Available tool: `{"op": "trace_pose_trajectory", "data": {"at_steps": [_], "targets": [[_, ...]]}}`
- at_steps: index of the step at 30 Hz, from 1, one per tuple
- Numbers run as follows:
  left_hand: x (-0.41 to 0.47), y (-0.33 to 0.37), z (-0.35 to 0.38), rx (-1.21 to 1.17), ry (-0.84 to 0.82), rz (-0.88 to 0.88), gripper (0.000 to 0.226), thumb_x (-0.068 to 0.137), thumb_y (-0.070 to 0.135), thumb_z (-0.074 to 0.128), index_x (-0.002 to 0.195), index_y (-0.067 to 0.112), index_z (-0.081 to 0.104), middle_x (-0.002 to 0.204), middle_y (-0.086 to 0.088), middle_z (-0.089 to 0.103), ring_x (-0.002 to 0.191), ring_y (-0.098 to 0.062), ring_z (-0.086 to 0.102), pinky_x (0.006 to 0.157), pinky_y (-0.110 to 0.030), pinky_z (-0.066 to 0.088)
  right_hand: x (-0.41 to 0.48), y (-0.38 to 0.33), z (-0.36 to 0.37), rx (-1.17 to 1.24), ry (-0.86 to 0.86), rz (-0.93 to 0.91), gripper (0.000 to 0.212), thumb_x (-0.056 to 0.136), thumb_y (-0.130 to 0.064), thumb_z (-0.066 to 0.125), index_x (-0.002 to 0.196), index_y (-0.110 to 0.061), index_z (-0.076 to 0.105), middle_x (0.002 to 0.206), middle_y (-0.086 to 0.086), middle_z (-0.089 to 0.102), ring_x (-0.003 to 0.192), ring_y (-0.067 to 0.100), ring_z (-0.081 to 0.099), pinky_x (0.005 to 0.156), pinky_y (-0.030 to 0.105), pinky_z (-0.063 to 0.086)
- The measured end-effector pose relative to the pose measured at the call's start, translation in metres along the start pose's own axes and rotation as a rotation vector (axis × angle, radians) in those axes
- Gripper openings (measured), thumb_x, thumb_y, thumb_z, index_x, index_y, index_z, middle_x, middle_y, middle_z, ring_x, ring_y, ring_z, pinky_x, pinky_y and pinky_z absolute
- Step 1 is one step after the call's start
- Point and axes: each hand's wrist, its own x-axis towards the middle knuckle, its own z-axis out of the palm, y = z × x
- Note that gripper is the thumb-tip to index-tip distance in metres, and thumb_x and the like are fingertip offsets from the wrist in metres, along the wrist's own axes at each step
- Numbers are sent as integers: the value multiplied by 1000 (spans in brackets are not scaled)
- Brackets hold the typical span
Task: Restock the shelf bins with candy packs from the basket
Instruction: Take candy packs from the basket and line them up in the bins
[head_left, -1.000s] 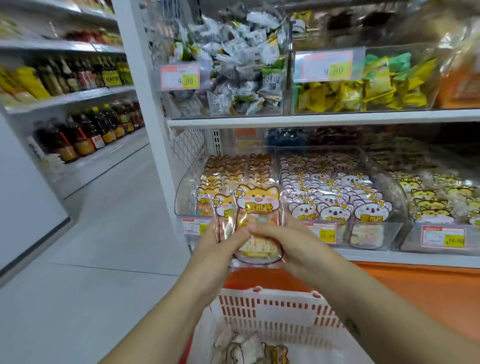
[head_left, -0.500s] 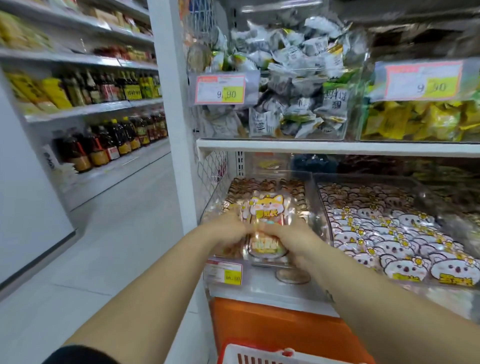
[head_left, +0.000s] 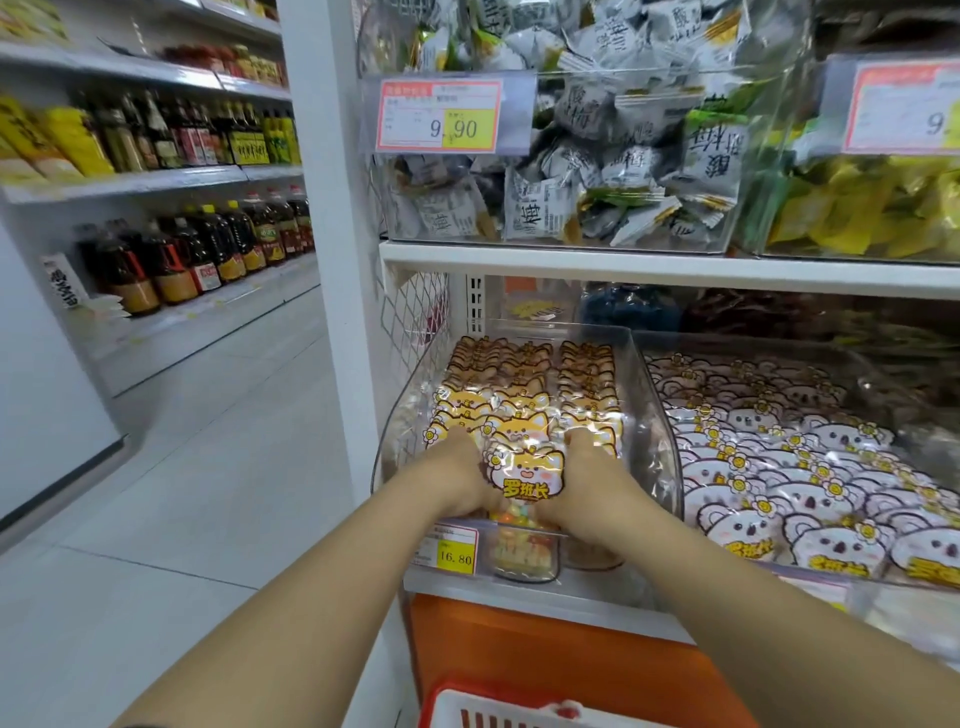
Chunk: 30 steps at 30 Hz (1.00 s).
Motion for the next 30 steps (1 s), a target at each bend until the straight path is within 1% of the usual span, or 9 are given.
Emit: {"op": "trace_pose_trajectory", "data": {"at_steps": [6, 12, 14, 18, 21, 23, 27, 29, 30], "targets": [[-5, 2, -1, 40, -8, 28, 56, 77, 37, 84, 115, 8, 54, 113, -9, 68, 103, -27, 64, 79, -31, 48, -2, 0, -6, 58, 1, 27, 70, 75, -21, 83, 122, -14, 33, 113, 10, 58, 100, 28, 60, 84, 39, 54], [-10, 5, -5, 103, -102, 40, 33, 89, 40, 72, 101, 9, 67, 92, -6, 64, 86, -22, 57, 70, -26, 40, -2, 0, -11, -82, -98, 28, 66, 77, -35, 81, 125, -11, 43, 114, 5, 58, 99, 23, 57, 83, 33, 52], [-5, 1, -3, 78, -97, 42, 38, 83, 43, 76, 98, 10, 63, 87, 0, 66, 87, -19, 61, 72, -29, 48, -2, -1, -9, -10, -84, 23, 70, 75, -33, 83, 125, -11, 39, 114, 5, 57, 98, 23, 55, 77, 30, 46], [-1, -2, 6, -15, 26, 7, 60, 76, 41, 82, 120, 9, 55, 108, -5, 69, 97, -22, 66, 85, -35, 55, -2, -2, -6, 155, -94, 63, 79, 72, -34, 86, 126, -9, 35, 113, 5, 55, 99, 21, 53, 73, 29, 41], [-2, -2, 4, -45, 21, 8, 67, 74, 41, 84, 124, 8, 53, 112, -4, 68, 100, -22, 65, 87, -34, 54, 0, 2, -8, 119, -183, 37, 38, 76, -32, 83, 87, -13, 52, 78, -1, 52, 69, 14, 48, 54, 25, 35], [-5, -2, 0, -26, -41, 13, 73, 69, 46, 85, 126, 11, 56, 115, -3, 69, 102, -22, 65, 92, -35, 54, -1, 1, -10, 73, -270, 4, 33, 85, -31, 76, 69, -19, 49, 67, -5, 48, 59, 9, 44, 49, 21, 33], [6, -11, 2, -6, -63, 22, 103, 39, 68, 81, 124, 14, 56, 113, 1, 72, 101, -20, 69, 93, -40, 56, 0, -1, -11, 19, -351, -60, 21, 93, -25, 64, 76, -20, 53, 73, -6, 53, 65, 9, 47, 49, 14, 33], [-8, -2, -2, 53, -78, -7, 92, 60, 57, 86, 130, 15, 45, 124, -2, 66, 110, -22, 64, 97, -38, 53, 1, -3, -9, -16, -365, -70, 16, 93, -30, 63, 93, -15, 61, 89, 1, 61, 80, 17, 54, 60, 19, 40], [-12, 1, -3, 81, -79, -18, 88, 71, 49, 85, 136, 14, 38, 129, -5, 61, 115, -24, 60, 98, -37, 51, 2, -3, -8, -25, -366, -52, 25, 93, -34, 63, 102, -11, 64, 98, 4, 64, 88, 21, 57, 68, 24, 44]]}}
